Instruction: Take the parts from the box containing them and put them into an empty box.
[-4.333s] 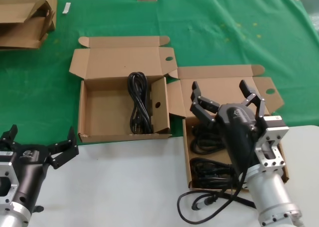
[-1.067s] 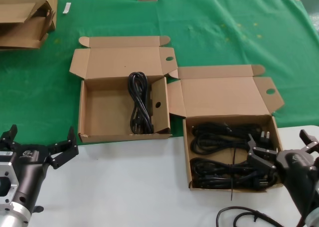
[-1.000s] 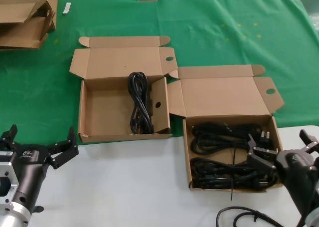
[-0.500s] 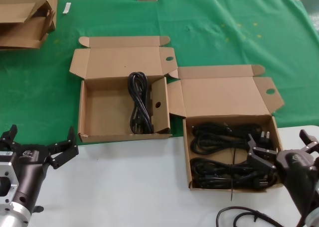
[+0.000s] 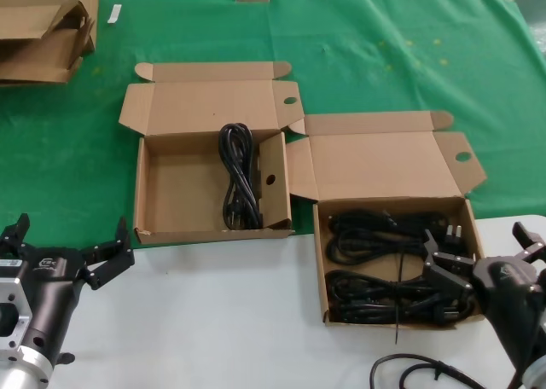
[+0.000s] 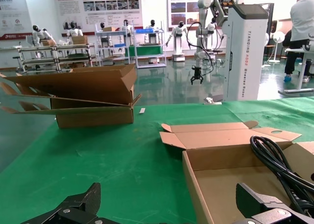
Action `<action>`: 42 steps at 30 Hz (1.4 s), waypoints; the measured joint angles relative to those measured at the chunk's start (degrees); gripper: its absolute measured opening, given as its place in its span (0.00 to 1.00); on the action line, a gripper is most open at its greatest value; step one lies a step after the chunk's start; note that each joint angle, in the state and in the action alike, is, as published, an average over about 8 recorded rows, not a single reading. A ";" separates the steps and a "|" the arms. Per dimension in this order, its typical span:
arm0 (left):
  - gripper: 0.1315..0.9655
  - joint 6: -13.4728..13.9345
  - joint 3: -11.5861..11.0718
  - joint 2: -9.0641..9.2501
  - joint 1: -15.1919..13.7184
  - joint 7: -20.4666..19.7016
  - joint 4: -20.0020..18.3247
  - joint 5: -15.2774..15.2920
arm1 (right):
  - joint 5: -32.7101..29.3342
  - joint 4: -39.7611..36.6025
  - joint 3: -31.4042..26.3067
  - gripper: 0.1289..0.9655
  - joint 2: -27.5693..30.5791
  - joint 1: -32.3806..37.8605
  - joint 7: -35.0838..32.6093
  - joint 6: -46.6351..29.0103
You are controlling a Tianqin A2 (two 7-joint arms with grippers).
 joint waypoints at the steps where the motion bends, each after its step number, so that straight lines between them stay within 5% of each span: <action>1: 1.00 0.00 0.00 0.00 0.00 0.00 0.00 0.00 | 0.00 0.00 0.00 1.00 0.00 0.00 0.00 0.00; 42: 1.00 0.00 0.00 0.00 0.00 -0.01 0.00 0.00 | 0.00 0.00 0.00 1.00 0.00 0.00 0.00 0.00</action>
